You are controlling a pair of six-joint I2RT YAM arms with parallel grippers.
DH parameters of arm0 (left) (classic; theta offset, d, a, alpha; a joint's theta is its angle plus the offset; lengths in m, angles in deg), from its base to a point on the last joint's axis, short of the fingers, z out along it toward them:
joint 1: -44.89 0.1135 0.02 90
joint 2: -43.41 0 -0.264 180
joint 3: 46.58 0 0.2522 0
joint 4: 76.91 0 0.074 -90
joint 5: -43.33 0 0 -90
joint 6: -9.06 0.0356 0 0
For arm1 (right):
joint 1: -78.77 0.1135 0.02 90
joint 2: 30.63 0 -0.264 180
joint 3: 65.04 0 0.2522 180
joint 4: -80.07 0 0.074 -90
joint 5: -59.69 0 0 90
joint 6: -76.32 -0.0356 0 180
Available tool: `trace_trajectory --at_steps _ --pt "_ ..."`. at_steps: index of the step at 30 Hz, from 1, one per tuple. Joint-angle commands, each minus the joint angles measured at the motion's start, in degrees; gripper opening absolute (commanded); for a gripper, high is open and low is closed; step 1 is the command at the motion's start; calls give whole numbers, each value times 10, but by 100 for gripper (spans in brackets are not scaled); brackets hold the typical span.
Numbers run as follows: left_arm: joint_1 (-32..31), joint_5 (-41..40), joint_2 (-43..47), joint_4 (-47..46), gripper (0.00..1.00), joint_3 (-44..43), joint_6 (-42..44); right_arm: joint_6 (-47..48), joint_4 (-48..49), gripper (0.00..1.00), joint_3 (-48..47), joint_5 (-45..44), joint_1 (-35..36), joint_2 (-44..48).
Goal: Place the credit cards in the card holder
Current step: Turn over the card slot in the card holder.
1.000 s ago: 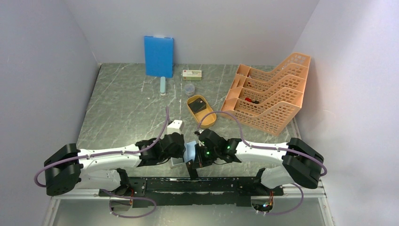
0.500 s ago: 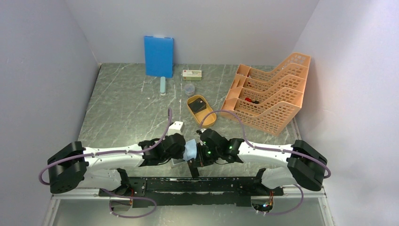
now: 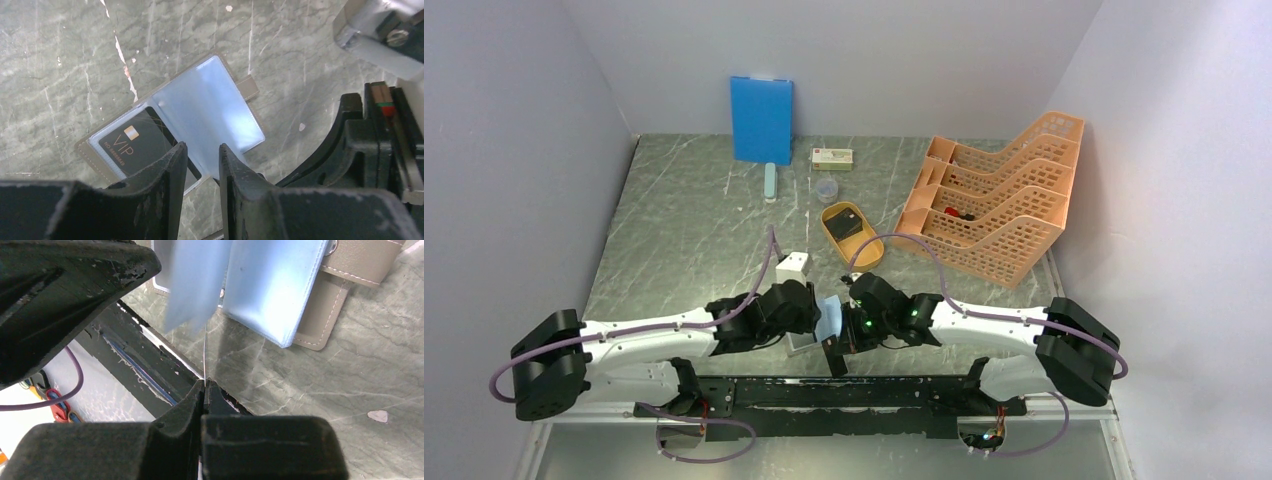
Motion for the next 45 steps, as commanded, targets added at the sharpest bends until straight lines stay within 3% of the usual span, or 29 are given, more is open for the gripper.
trace_trajectory --at_steps 1,13,31,39,45 --pt "10 2 5 -26 35 6 5 -1 8 0 -5 -3 1 10" --pt "23 15 -13 -45 35 11 8 -1 -1 0 -5 -17 1 13" --pt "25 -32 79 42 35 49 -48 57 -30 0 -88 -22 -10 -67" --pt "25 -62 134 86 34 67 -98 79 -4 0 -124 9 -33 -128" --pt "27 -72 111 118 30 72 -130 75 23 0 -104 46 -95 -91"
